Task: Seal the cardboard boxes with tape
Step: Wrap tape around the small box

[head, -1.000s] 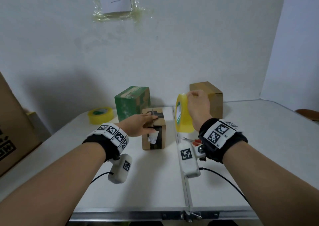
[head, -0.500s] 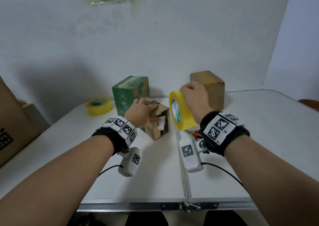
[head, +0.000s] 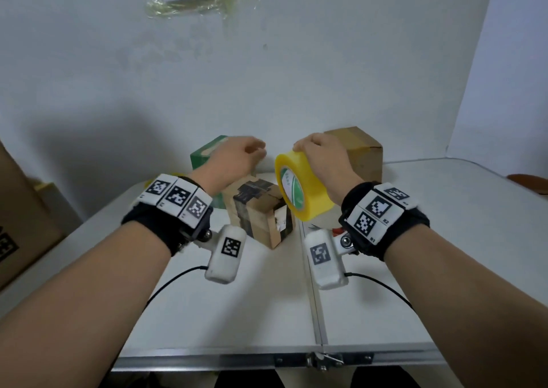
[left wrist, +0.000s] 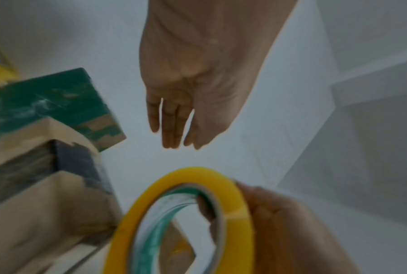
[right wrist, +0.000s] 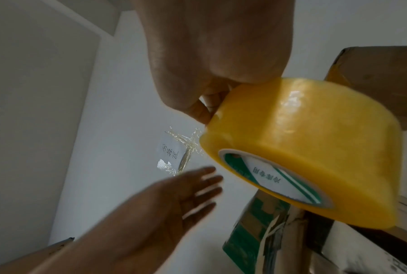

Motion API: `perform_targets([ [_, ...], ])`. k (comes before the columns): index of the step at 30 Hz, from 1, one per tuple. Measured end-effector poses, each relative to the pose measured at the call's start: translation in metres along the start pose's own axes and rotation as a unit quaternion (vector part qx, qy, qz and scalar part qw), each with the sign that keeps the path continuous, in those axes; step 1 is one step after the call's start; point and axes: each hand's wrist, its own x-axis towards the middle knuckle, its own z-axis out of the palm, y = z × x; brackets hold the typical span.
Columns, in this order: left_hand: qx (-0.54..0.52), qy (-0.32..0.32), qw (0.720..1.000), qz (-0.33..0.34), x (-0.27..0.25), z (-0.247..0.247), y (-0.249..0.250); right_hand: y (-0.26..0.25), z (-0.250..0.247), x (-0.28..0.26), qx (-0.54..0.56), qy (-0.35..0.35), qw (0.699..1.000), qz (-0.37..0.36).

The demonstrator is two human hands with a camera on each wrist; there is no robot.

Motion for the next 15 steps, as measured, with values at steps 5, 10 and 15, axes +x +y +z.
perform_targets([
  [5, -0.230, -0.042, 0.972, 0.014, -0.007, -0.004, 0.032, -0.004, 0.002, -0.004, 0.016, -0.005, 1.000, 0.010],
  [10, -0.160, -0.010, 0.986, 0.039, -0.005, 0.003, 0.044, -0.008, 0.000, -0.010, 0.020, -0.002, 1.000, 0.014],
  [15, -0.130, 0.022, 0.991, 0.026, -0.003, 0.003, 0.053, -0.012, -0.003, -0.015, -0.014, 0.004, 1.000, -0.018],
])
